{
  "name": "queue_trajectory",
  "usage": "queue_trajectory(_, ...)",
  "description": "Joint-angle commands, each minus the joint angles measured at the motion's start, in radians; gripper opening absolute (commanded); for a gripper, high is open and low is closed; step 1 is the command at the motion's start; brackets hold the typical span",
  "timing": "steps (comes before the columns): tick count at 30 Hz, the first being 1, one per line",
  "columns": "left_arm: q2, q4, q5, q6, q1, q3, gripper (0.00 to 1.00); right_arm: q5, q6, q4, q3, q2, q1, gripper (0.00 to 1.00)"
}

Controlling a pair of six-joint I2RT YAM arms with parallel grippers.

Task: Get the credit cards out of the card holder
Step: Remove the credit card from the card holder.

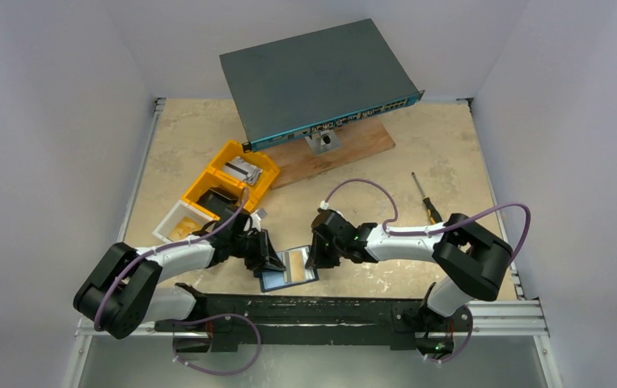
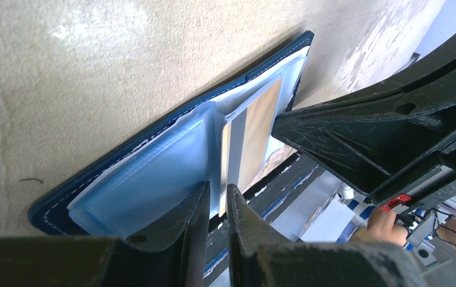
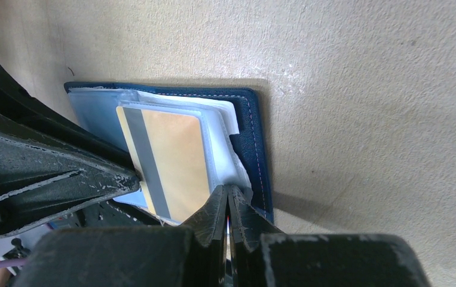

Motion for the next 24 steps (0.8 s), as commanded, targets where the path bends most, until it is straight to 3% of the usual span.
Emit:
queue_trajectory(1, 0.026, 0.097, 0.031, -0.015, 0.007, -0.014, 0.16, 0.066, -0.034, -0.135, -0.048, 0.055, -0.008, 0.0)
queue_trajectory(6, 0.053, 0.148, 0.047, -0.034, 0.007, -0.022, 0.15, 0.06, -0.039, -0.125, -0.044, 0.06, -0.008, 0.0)
queue_trajectory(12, 0.055, 0.177, 0.065, -0.055, 0.008, -0.032, 0.0, 0.064, -0.038, -0.129, -0.045, 0.063, -0.008, 0.0)
queue_trajectory(14, 0.045, 0.168, 0.065, -0.054, 0.007, -0.035, 0.0, 0.068, -0.034, -0.136, -0.05, 0.064, -0.009, 0.0)
queue_trajectory(24, -0.018, -0.112, -0.002, 0.053, 0.061, 0.021, 0.0, 0.082, -0.041, -0.147, -0.085, 0.033, -0.054, 0.0)
